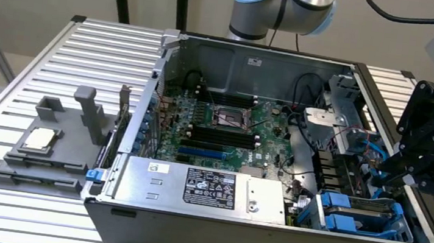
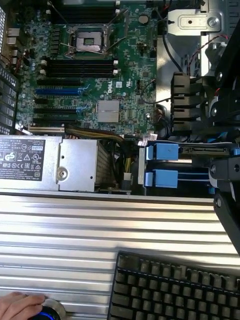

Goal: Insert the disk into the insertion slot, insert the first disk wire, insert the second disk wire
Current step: 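Insert the disk into the insertion slot, then insert the first disk wire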

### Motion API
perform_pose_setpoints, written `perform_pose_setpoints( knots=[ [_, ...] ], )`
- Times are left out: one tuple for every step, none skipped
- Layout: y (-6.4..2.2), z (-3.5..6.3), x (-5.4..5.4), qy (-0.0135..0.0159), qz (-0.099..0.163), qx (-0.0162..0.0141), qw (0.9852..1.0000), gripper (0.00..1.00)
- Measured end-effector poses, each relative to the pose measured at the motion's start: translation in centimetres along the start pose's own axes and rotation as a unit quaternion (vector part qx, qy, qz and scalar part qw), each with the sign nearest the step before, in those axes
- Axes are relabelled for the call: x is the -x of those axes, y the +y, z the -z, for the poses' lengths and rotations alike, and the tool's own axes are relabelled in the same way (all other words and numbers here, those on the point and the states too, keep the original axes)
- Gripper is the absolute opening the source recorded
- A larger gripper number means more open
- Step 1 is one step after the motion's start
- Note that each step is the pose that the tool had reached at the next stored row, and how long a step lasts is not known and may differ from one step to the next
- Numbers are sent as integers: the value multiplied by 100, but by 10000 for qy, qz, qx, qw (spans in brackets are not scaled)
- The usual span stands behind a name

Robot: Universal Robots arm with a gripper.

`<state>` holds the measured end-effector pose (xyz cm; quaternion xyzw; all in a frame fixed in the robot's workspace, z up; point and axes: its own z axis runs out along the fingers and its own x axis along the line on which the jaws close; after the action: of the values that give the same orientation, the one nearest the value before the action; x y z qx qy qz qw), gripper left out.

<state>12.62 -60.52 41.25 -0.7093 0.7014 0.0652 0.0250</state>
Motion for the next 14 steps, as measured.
perform_pose_setpoints(
  knots=[
    [0,0,0,0,0,0,10000,25],
    [0,0,0,0,0,0,10000,25],
    [0,0,0,0,0,0,10000,25],
    [0,0,0,0,0,0,10000,25],
    [0,0,0,0,0,0,10000,25],
    [0,0,0,0,0,0,10000,25],
    [0,0,0,0,0,0,10000,25],
    [0,0,0,0,0,0,10000,25],
    [0,0,0,0,0,0,10000,25],
    [0,0,0,0,0,0,10000,25],
    [0,0,0,0,0,0,10000,25],
    [0,0,0,0,0,0,10000,25],
    [0,0,0,0,0,0,10000,25],
    [0,0,0,0,0,0,10000,25]
  ],
)
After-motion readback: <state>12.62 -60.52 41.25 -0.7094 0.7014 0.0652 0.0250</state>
